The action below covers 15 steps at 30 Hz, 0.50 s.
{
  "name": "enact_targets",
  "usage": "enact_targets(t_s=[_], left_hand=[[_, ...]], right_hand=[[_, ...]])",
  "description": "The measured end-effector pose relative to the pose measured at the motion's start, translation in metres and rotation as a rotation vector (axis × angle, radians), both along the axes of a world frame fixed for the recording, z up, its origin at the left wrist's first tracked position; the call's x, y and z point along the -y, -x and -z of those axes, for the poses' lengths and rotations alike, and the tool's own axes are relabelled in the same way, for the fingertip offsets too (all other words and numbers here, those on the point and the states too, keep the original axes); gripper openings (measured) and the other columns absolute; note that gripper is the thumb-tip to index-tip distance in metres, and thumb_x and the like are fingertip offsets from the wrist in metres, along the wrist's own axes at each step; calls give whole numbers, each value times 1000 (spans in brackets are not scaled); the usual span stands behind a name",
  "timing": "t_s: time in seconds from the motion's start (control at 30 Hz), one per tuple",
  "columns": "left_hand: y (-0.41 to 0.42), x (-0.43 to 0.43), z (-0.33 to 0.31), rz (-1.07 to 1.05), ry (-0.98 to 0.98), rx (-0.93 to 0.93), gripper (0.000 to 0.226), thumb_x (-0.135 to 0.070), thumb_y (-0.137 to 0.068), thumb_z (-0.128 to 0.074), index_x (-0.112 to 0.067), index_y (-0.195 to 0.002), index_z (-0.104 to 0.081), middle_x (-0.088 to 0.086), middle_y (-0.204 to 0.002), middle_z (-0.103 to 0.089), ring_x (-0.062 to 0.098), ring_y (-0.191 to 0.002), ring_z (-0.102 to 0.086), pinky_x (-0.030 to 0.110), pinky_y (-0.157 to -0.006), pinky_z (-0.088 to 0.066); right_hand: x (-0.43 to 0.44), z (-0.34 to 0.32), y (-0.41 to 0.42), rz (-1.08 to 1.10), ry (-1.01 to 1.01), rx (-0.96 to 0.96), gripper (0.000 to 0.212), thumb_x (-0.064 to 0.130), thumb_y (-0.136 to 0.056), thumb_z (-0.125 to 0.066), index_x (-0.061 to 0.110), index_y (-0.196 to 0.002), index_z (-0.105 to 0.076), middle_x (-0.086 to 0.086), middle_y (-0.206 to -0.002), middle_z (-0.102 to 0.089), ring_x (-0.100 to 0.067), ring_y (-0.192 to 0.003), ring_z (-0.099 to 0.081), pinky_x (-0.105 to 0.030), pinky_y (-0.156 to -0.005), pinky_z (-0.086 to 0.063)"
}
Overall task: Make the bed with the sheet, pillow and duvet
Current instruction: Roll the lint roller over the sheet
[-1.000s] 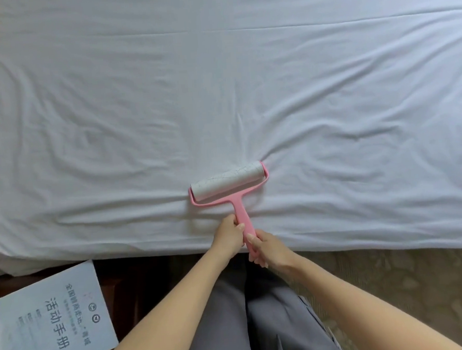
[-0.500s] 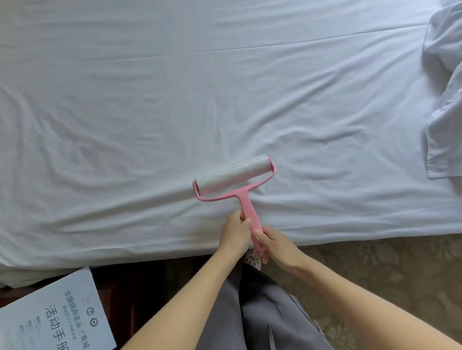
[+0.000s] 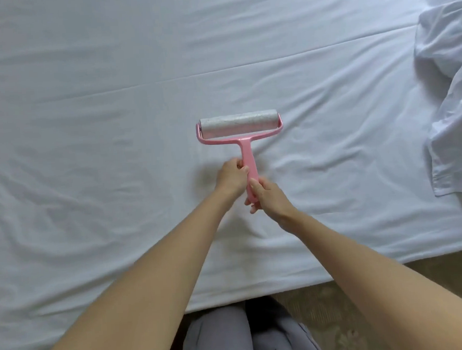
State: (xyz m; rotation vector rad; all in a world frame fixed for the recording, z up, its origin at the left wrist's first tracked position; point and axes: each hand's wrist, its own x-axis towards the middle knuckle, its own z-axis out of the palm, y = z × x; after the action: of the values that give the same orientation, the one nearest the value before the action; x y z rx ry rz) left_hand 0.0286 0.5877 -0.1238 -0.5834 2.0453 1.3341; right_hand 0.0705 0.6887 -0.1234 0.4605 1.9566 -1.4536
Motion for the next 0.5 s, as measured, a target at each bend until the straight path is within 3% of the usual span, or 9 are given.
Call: enact_targets(t_s=[0.17,0.27,0.37,0.5], left_hand=[[86,14,16,1,-13,-38,20,-8,-96,-41,-5,-107,-57,18,-109,-63,34,-102,-61,46,-93,-50],[124,18,32,-67,-12,-34,20,-10,-96,-41,-6,-107,-58,18,-110,-63,34,-103,-61,46,-93,-50],[141,19,48,-97,-16,-8,16,-9,-95,-43,-9,-95,-59,18,-107,-65,34,-99,-63,45,-92,-51],[129,19,65,-53,-30,16,27,-9,-92,-46,-21,-69,-51,12,-92,-63,36,-98,-64,46,-91,-52]], right_hand=[[19,25,81,49,-82,-45,30,31,-101,-31,10,-99,-53,0,-75,-57,-18,-65,-56,-39,-76,-51],[28,38,120,83,-97,-57,27,31,-100,-32,18,-84,-50,1,-74,-57,-18,-65,-57,-41,-78,-51],[32,54,139,116,-120,-26,26,31,-99,-34,17,-82,-50,-1,-73,-57,-18,-62,-56,-38,-74,-51],[29,68,129,162,-68,117,29,30,-100,-33,9,-97,-52,-6,-72,-54,-16,-54,-47,-26,-53,-45]])
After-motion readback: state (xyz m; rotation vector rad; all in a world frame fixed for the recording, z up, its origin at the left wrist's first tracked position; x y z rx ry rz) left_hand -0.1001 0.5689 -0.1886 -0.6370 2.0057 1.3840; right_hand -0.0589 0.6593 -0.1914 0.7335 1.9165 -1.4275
